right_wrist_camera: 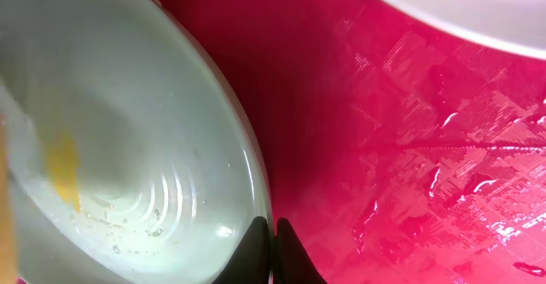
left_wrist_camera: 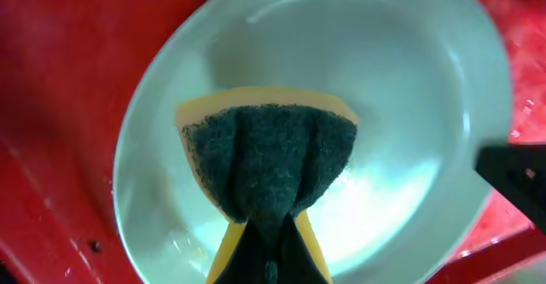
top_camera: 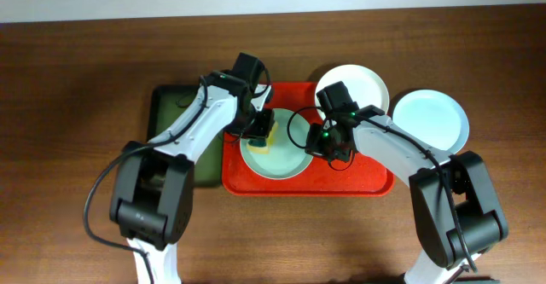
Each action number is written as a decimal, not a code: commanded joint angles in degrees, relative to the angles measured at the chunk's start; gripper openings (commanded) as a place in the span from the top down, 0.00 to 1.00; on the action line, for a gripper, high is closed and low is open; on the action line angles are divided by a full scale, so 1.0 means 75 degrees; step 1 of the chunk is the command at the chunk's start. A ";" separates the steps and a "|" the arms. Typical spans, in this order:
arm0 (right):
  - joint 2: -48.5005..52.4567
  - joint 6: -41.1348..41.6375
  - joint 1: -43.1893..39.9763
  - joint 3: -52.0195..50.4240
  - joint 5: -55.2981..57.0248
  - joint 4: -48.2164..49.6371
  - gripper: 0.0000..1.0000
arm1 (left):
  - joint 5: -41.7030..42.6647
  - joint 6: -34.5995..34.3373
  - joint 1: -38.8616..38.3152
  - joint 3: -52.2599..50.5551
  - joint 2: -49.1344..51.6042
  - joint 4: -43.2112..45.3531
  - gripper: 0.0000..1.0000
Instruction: Clean dirty plates on tray and stack at the side
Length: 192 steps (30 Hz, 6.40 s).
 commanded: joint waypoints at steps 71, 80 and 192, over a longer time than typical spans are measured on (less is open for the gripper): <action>0.0044 -0.0058 0.0490 -0.0085 0.0414 0.0079 0.95 | 0.0152 -0.1349 -0.0376 -0.1268 0.0597 0.0997 1.00; 0.0044 -0.0058 0.0490 -0.0085 0.0414 0.0076 0.95 | 0.2978 -0.0510 -0.0274 -0.1163 0.0265 0.1072 1.00; 0.0909 -0.4905 0.3398 0.3092 0.6650 0.3856 0.96 | -0.1716 -0.1183 0.4083 -0.1122 -0.4004 -0.0003 0.01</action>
